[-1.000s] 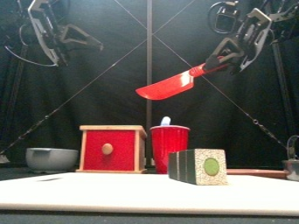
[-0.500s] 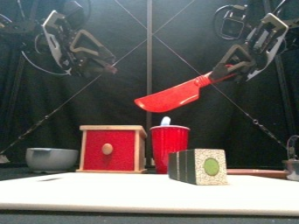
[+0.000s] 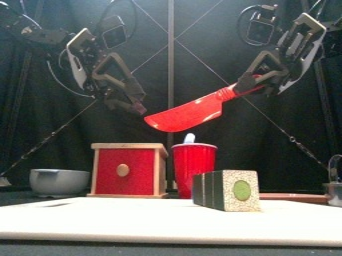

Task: Place sushi on board then cut the sushi with the knife then place the pieces on the plate
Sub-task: Grasp knife edge with left hand

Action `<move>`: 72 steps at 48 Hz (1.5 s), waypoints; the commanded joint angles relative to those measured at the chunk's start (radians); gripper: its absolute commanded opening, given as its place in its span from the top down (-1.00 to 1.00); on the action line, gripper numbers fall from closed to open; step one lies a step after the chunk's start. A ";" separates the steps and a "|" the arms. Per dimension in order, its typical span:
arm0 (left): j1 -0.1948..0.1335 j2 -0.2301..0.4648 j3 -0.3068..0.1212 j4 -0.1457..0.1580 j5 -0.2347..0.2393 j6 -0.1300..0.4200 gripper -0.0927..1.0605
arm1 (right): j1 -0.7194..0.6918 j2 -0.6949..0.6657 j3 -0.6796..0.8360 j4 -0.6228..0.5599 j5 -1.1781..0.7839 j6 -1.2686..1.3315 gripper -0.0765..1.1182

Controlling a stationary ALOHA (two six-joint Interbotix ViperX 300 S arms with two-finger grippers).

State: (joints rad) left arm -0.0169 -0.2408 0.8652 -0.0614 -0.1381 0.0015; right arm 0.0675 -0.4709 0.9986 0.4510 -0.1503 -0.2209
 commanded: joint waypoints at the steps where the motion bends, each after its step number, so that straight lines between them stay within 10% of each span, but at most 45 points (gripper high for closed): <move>1: -0.003 0.035 -0.057 -0.002 0.035 0.000 -0.68 | 0.008 -0.008 -0.025 0.003 -0.017 -0.002 0.37; 33: -0.043 0.175 -0.167 -0.005 0.069 -0.002 -0.67 | 0.038 0.017 -0.026 0.014 -0.025 -0.002 0.37; 72: -0.037 0.202 -0.161 -0.025 0.071 0.000 -0.38 | 0.043 0.020 -0.028 0.014 -0.028 -0.002 0.38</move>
State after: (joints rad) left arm -0.0568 -0.0322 0.7225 -0.0890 -0.0644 0.0000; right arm 0.1074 -0.4418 0.9971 0.4648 -0.1672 -0.2209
